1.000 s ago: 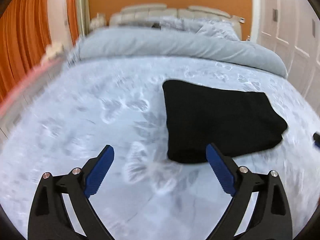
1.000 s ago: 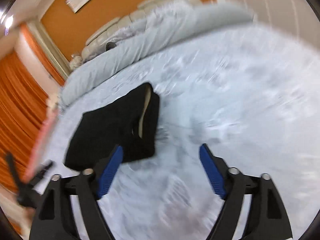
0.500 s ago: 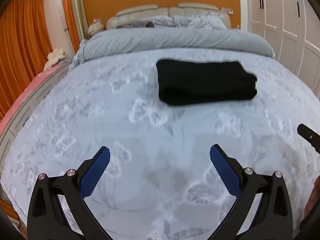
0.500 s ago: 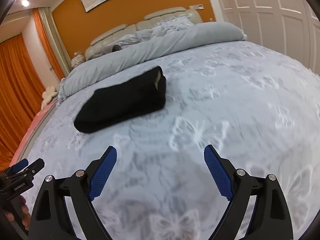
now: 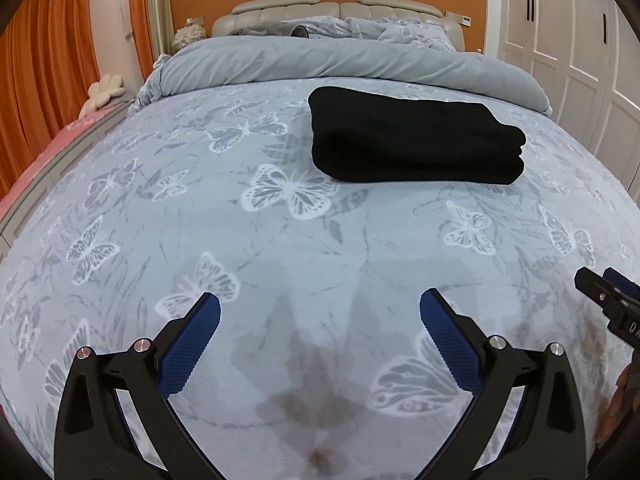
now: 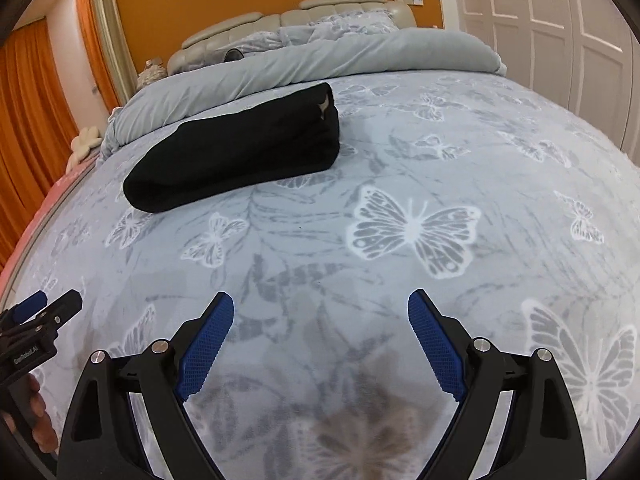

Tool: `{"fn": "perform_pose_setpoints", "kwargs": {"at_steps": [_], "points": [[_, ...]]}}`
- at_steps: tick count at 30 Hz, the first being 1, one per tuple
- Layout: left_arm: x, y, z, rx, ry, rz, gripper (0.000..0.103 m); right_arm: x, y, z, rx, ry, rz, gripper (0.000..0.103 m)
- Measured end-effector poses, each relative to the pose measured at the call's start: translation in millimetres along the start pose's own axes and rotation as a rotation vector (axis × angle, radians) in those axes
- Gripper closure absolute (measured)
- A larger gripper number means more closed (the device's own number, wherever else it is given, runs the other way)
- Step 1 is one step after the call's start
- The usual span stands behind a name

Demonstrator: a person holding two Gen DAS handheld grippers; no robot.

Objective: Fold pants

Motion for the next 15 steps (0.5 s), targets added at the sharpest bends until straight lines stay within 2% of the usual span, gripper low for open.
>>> {"fn": "perform_pose_setpoints", "kwargs": {"at_steps": [7, 15], "points": [[5.0, 1.4, 0.6, -0.017, 0.002, 0.023, 0.005, -10.0, 11.3, -0.4, -0.061, -0.038, -0.023, 0.016], [9.3, -2.6, 0.3, -0.015, 0.01, 0.031, 0.005, -8.9, 11.6, -1.2, -0.057, -0.022, -0.012, 0.016]]}}
Point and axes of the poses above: each gripper's, at about its wrist camera, not at the fingertips, and x roughly the way its jaws point, y to its left, z to its top, the point moved 2 cm from there along x, roughly the way its jaws point, and after that the axes turned 15 degrees about -z, right-handed, at the moved point
